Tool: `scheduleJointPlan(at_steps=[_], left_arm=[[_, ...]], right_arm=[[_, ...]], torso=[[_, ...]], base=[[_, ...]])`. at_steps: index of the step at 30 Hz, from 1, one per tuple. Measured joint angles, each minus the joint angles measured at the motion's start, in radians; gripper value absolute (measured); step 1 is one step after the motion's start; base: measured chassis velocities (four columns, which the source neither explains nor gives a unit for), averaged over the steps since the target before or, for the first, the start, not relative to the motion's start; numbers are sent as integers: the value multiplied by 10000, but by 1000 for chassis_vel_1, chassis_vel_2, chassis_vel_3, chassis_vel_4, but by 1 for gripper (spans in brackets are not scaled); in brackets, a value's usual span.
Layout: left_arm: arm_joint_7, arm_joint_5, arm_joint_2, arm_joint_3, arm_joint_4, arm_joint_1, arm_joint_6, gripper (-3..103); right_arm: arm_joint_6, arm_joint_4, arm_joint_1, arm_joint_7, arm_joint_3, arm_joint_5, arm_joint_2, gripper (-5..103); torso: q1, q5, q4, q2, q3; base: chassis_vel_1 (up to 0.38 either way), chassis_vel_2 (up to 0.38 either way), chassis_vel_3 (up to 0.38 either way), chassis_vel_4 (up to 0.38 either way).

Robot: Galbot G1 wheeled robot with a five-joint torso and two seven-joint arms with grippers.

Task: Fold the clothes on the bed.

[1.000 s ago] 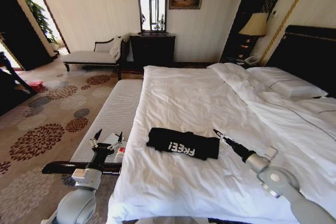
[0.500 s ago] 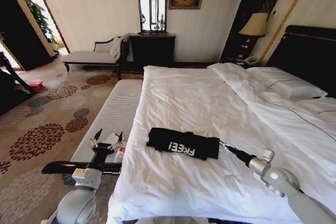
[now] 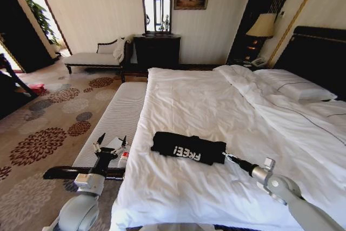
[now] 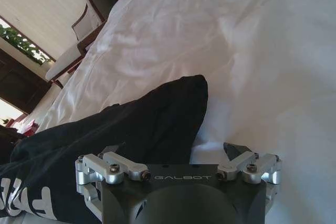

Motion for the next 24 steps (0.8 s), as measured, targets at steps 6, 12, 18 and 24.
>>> scheduleJointPlan(at_steps=[6,12,18,24], left_arm=[[-5,0,1,0,0,-2,0,100],[-8,0,1,1,0,-2,0,100],[-8,-1,1,0,0,-2,1,100],[-8,-1,1,1,0,-2,1,100]], right_arm=[[33,-131,299,-63,-359,-22,40,100],[0,220,602,-21,-669,129,142,100],[-26,233,740,85,-1013,-12,134,100],[-26,183,804,141,-1188,-119,134,100]], torso=[[0,-2,1,0,0],[0,-2,1,0,0],[0,-1,1,0,0],[0,-1,1,0,0]], base=[[0,0,0,0],[0,0,0,0],[0,0,0,0],[0,0,0,0]])
